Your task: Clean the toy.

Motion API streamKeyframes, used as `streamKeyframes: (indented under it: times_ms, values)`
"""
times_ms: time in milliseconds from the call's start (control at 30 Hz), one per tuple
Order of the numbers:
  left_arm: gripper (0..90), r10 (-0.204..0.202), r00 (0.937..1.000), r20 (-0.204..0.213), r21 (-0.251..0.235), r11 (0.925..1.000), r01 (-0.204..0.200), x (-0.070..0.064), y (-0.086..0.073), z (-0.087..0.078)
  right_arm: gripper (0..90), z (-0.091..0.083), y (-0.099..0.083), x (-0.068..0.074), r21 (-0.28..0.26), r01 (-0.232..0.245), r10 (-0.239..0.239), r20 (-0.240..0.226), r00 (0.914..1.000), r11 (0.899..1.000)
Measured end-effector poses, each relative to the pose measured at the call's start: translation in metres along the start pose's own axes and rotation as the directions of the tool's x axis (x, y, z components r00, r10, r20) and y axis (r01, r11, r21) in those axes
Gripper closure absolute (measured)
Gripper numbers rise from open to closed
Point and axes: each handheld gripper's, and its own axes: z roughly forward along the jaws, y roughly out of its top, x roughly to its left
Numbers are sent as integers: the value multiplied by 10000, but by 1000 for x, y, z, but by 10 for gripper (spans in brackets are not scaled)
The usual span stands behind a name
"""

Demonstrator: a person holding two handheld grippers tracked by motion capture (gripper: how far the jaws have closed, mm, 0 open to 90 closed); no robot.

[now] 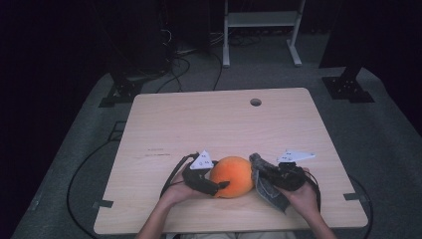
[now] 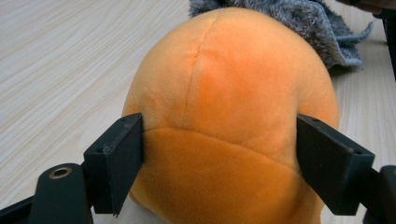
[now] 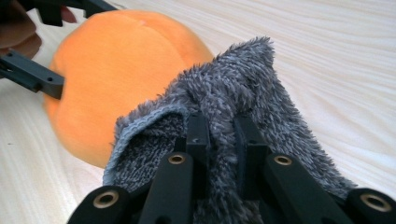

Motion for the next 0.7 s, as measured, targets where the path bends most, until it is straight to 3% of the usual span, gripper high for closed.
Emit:
streamKeyframes:
  times_ms: [67,167,267,367,433,500,567,633,700]
  values:
    - [196,-13,10000,28,-23,10000,13,0,0,0,779,-5,2,4,-501,159,-187,-556,9983,9986]
    - [188,-33,10000,85,-77,10000,33,2,-1,0,779,-3,4,14,-756,471,-552,-1092,9925,9960]
    - [187,-79,9999,79,-88,9999,80,1,-1,0,779,1,3,13,-484,525,-561,-772,9954,9974]
    - [188,201,9998,22,-38,9998,-200,-3,1,1,779,3,1,5,-52,284,-284,4,9996,9996]
    - [189,468,9989,27,-45,9989,-468,-6,3,2,779,-1,1,3,-345,136,-138,-40,9999,9993]
    - [189,839,9965,31,-48,9965,-838,-11,5,3,779,-6,4,10,-826,316,-349,-389,9986,9961]
    - [186,1083,9941,50,-11,9941,-1083,-14,8,4,779,-5,8,17,-867,683,-719,-390,9967,9939]
    - [142,758,9971,111,-124,9971,-757,-12,10,2,779,-1,6,17,-656,819,-838,-282,9961,9945]
    - [76,204,9997,120,-160,9997,-203,-8,12,-1,779,0,5,10,-608,474,-500,-405,9979,9970]
